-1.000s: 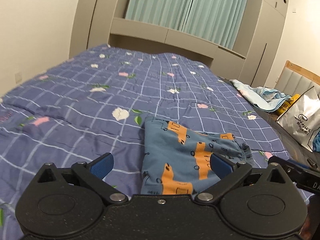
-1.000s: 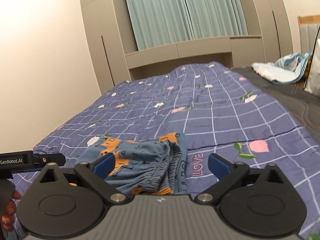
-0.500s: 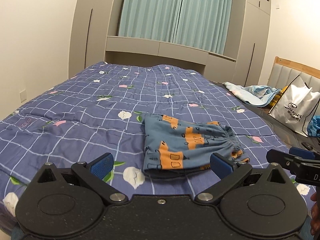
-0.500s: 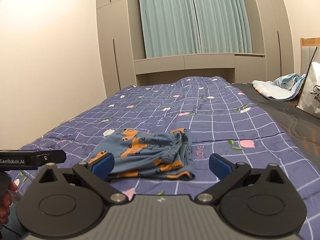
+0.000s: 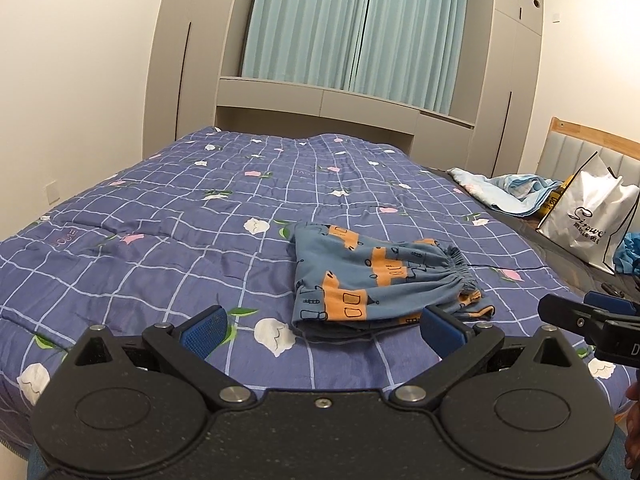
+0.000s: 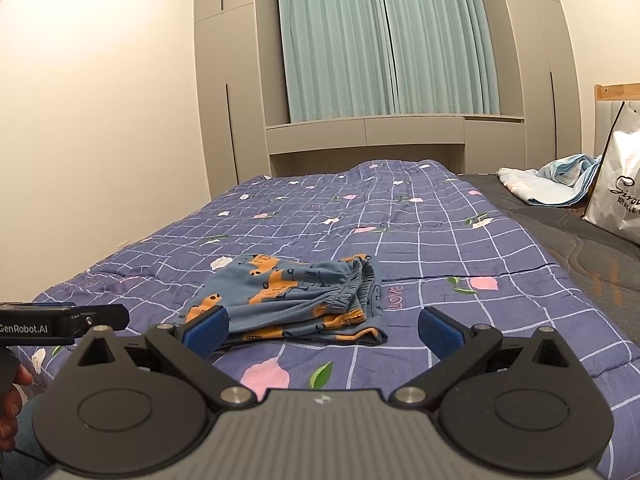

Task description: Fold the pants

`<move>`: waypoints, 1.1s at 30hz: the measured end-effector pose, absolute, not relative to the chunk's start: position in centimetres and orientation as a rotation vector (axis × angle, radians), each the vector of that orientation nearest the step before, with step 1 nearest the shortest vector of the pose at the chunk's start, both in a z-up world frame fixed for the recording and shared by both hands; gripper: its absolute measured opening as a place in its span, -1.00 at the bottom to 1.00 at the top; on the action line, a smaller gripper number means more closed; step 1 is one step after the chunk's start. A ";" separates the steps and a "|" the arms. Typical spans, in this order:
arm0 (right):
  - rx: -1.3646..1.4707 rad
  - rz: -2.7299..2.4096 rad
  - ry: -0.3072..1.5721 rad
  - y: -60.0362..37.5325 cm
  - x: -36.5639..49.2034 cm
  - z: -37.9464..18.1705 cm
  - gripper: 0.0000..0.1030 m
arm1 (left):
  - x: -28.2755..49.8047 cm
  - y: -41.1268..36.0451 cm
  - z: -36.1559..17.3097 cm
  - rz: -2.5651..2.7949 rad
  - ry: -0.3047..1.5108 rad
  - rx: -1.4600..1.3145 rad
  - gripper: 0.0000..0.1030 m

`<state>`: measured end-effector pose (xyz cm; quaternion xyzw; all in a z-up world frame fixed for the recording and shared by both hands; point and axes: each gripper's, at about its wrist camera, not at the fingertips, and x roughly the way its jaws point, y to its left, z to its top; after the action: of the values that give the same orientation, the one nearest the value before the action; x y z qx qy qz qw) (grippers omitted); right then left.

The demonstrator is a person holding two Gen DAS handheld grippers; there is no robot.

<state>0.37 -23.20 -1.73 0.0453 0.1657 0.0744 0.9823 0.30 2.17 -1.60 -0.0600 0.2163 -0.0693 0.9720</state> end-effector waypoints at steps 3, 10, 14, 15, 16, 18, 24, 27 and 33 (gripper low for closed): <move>0.090 0.152 0.336 -23.2 0.5 -1.8 1.00 | 0.3 2.2 -1.6 -0.140 0.437 -0.122 0.99; 0.089 0.153 0.340 -23.1 0.5 -1.9 1.00 | 0.3 2.2 -1.6 -0.139 0.437 -0.121 0.99; 0.089 0.153 0.340 -23.1 0.5 -1.9 1.00 | 0.3 2.2 -1.6 -0.138 0.439 -0.120 0.99; 0.089 0.153 0.340 -23.1 0.5 -1.9 1.00 | 0.3 2.2 -1.7 -0.138 0.440 -0.120 0.99; 0.089 0.154 0.341 -23.1 0.5 -1.9 1.00 | 0.3 2.2 -1.7 -0.137 0.440 -0.120 0.99; 0.088 0.154 0.341 -23.1 0.5 -1.9 1.00 | 0.3 2.3 -1.6 -0.139 0.438 -0.122 0.99; 0.088 0.154 0.342 -23.1 0.5 -1.9 1.00 | 0.5 2.3 -1.8 -0.132 0.452 -0.142 0.99; 0.084 0.156 0.346 -23.0 0.7 -2.1 1.00 | 0.5 2.3 -1.9 -0.122 0.454 -0.137 0.99; 0.081 0.160 0.358 -22.9 1.0 -2.5 1.00 | 0.8 2.1 -2.0 -0.125 0.456 -0.135 0.99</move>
<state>1.05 -22.94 -2.49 0.0404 0.1780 0.0793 0.9800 0.78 2.15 -1.97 -0.0668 0.2257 -0.0621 0.9699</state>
